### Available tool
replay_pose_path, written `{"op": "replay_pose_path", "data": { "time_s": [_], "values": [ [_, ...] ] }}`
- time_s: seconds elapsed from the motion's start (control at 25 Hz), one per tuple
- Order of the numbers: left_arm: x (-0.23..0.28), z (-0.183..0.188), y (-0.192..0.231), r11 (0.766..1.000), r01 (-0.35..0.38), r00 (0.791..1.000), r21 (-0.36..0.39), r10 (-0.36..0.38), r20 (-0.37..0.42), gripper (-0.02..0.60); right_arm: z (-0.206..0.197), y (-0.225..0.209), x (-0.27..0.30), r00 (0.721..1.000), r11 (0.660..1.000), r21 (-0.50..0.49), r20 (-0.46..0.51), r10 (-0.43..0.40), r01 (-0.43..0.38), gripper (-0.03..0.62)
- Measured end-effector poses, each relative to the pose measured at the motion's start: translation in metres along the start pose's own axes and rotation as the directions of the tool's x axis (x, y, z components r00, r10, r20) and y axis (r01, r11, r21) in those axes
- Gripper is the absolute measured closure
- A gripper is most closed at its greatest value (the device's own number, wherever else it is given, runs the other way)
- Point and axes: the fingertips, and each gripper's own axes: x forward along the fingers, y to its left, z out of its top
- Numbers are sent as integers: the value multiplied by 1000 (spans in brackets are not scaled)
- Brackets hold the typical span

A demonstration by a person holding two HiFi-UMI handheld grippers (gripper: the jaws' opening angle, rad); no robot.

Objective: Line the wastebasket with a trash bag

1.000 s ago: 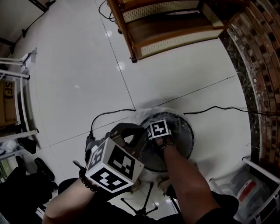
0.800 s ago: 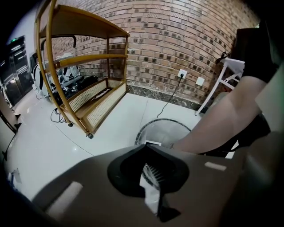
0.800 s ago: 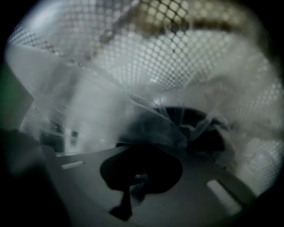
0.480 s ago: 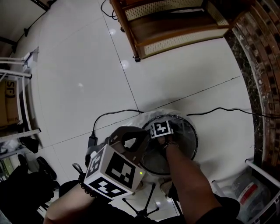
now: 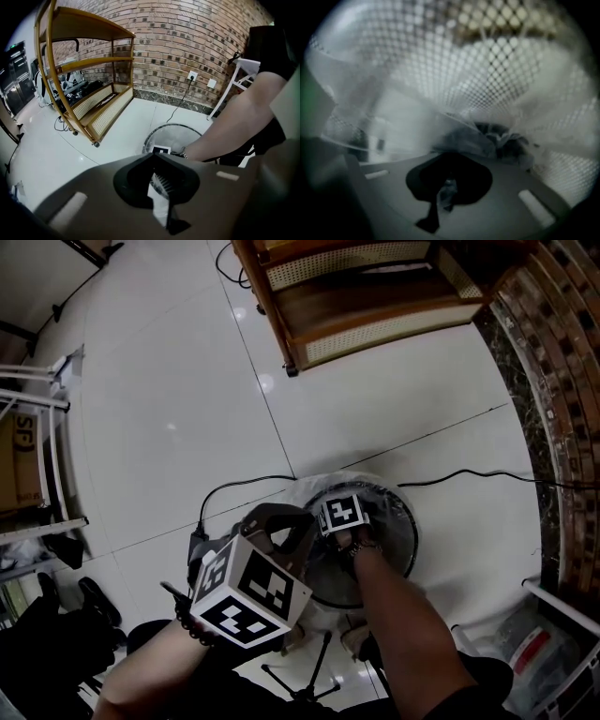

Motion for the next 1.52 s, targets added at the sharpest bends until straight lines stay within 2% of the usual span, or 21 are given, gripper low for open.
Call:
{"op": "replay_pose_path", "data": {
  "time_s": [0.12, 0.32, 0.64, 0.8, 1.12, 1.32, 1.52],
  "values": [
    [-2, 5, 1, 1000, -10, 1000, 5, 10, 21, 578, 21, -29, -22, 982, 973, -148, 96, -163, 176, 592],
    [-11, 5, 3, 999, -44, 998, -1, 44, 42, 578, 23, -22, -61, 964, 949, -205, 161, -211, 241, 592],
    [-19, -2, -9, 999, -39, 997, -29, 40, 64, 578, 15, 28, -133, 942, 942, -224, 278, -186, 252, 592],
    [-14, -11, -29, 999, -21, 999, 31, 20, 25, 578, 3, 52, -177, 919, 936, -225, 352, -180, 270, 592],
    [2, -23, -54, 990, -20, 999, 143, 23, -24, 578, -25, 78, -239, 873, 916, -256, 458, -167, 309, 592],
    [3, -23, -64, 982, -19, 999, 189, 24, -25, 578, -39, 92, -268, 847, 891, -301, 510, -150, 339, 592],
    [-7, -16, -79, 984, -35, 999, 176, 30, 30, 578, -53, 99, -292, 797, 897, -283, 593, -114, 339, 592]
  ]
}}
